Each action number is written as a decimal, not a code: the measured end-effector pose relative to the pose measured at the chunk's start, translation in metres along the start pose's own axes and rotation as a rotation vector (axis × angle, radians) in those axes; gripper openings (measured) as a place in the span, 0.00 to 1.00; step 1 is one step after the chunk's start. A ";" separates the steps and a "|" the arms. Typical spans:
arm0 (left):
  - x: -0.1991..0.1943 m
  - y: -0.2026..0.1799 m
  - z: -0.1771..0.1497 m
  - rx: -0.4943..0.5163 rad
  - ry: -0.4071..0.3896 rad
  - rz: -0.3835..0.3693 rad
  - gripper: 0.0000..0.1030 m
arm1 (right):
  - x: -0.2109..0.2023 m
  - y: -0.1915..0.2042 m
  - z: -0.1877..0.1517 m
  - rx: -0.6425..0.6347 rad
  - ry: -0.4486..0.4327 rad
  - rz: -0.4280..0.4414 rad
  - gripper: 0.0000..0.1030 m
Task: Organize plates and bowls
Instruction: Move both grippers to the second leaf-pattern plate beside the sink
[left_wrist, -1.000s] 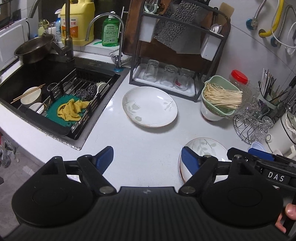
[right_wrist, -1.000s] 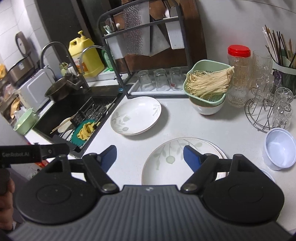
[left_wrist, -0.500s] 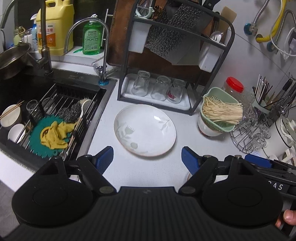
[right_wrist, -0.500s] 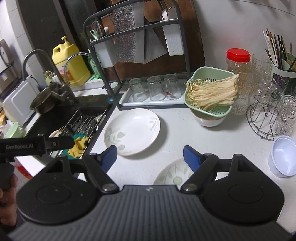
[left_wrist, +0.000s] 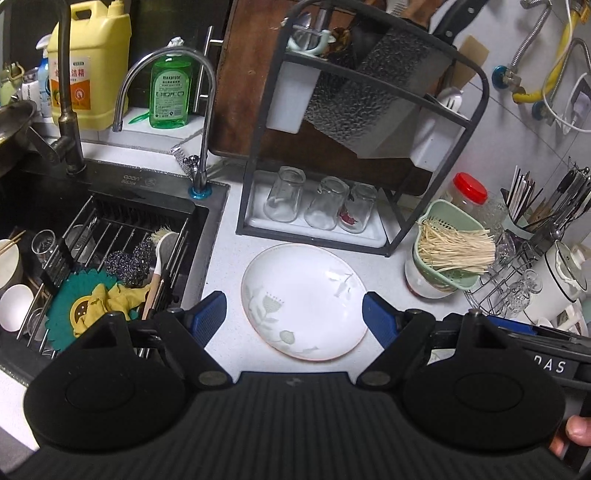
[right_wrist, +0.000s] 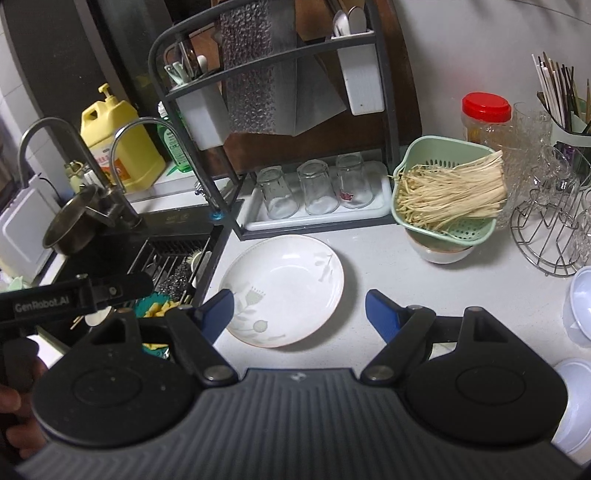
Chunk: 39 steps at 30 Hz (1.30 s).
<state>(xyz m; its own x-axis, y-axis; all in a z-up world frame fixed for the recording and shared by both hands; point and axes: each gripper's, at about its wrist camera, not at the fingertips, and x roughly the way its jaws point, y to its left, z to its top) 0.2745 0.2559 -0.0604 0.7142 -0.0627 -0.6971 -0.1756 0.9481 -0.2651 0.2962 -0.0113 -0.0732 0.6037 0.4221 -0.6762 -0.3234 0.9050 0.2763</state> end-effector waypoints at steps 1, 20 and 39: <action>0.003 0.004 0.001 -0.001 0.007 -0.002 0.82 | 0.003 0.003 0.000 0.003 0.003 -0.005 0.77; 0.055 0.066 0.042 0.047 0.083 -0.066 0.81 | 0.051 0.033 0.008 0.135 0.051 -0.095 0.77; 0.150 0.087 0.047 0.083 0.281 -0.107 0.81 | 0.102 0.015 0.007 0.250 0.132 -0.192 0.74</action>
<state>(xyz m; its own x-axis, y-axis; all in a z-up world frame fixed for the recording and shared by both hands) 0.3985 0.3438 -0.1570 0.5081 -0.2361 -0.8283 -0.0453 0.9531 -0.2994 0.3578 0.0461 -0.1332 0.5318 0.2472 -0.8100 -0.0143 0.9589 0.2833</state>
